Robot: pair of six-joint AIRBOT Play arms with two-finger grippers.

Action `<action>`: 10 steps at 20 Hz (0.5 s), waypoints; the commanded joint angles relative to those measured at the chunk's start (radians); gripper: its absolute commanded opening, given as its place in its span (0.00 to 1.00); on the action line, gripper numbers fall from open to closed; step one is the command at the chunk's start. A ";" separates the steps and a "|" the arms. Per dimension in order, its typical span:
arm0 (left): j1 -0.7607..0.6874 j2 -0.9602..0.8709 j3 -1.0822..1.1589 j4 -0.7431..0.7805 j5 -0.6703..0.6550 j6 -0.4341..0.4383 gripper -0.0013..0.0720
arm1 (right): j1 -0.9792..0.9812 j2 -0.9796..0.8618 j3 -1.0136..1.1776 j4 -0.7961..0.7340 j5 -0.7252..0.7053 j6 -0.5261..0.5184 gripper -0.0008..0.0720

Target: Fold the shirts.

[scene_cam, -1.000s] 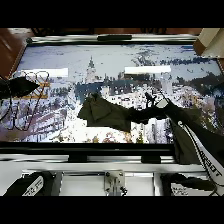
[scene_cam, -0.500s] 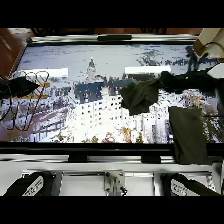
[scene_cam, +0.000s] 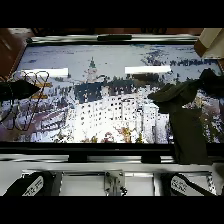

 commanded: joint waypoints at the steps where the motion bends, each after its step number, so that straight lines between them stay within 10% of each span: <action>1: 0.001 0.000 0.000 0.000 -0.004 0.000 0.06 | -0.090 0.001 0.003 -0.011 -0.013 -0.003 0.12; 10: 0.001 0.000 0.000 0.000 -0.004 0.003 0.06 | -0.179 0.108 0.003 -0.344 0.264 0.063 0.12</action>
